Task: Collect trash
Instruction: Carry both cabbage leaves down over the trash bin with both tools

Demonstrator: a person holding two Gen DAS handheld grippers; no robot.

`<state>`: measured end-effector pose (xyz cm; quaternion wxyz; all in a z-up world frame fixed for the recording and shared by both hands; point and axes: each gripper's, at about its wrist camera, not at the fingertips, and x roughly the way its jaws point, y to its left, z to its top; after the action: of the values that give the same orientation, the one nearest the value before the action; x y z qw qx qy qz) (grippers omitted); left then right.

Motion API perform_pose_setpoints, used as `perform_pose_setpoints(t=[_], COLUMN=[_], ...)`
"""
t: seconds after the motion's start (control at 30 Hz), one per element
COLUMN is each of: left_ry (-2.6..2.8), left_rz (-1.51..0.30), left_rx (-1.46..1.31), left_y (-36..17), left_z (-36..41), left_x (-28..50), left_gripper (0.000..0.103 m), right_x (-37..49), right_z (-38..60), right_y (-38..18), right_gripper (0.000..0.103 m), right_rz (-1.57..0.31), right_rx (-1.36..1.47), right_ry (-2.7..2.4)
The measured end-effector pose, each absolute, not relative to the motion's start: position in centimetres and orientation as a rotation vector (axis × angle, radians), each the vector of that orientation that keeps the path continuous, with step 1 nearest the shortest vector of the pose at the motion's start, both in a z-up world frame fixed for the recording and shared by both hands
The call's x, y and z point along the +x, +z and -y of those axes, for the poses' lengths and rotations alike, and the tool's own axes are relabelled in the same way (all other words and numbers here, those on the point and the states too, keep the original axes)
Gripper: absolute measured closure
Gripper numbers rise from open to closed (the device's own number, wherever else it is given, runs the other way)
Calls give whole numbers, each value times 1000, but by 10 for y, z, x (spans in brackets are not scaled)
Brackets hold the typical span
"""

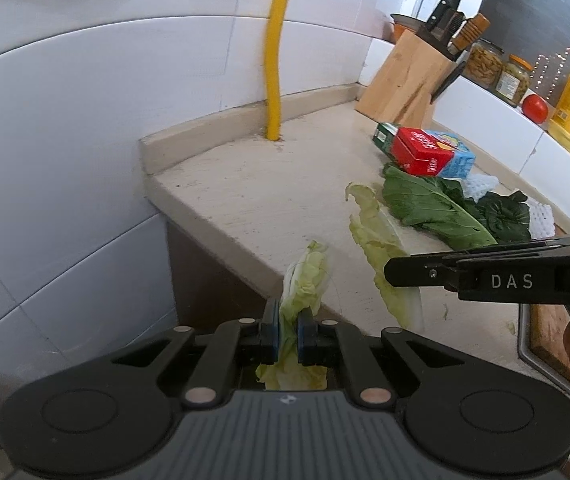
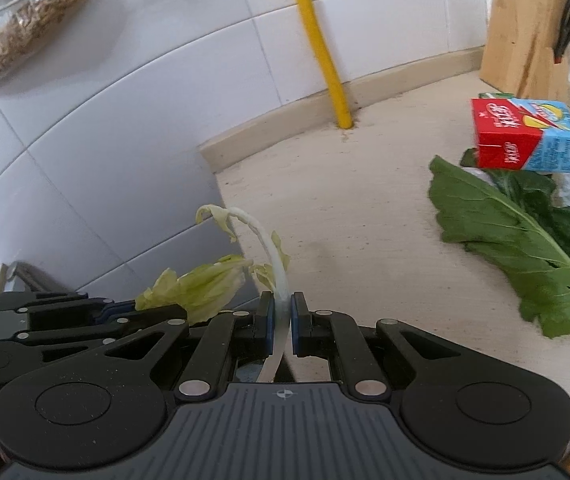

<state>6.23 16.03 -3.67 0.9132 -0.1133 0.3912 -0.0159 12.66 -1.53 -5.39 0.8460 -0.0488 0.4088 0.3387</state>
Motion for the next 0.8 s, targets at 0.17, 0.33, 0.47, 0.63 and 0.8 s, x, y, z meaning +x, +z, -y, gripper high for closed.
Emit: perform_pose_setpoints(t=[0.17,0.33,0.47,0.63,0.8], left_ry=[-14,7,24,50,83], left_rz=[-797,-791,-786,-785,-783], left_rx=[-243,-255,-263,-265,-276], left_y=[-37,-38,-37,-38,-39], left_z=[-169,-179,-185,-194,-205], left_x=[55,49,44,35,26], left_gripper=[98,98,98,98,98], right_x=[121,119,115,110,104], right_z=[5,-8,-17,-29,-41], right_y=[-56,-59,-61,-61,-64], right_gripper=[91,91,91,91,91], right_rz=[-865,-868,-870,-871,-877], right_rx=[-121,-141,-155,-166,-180], right_ry=[733,755,773,796,823])
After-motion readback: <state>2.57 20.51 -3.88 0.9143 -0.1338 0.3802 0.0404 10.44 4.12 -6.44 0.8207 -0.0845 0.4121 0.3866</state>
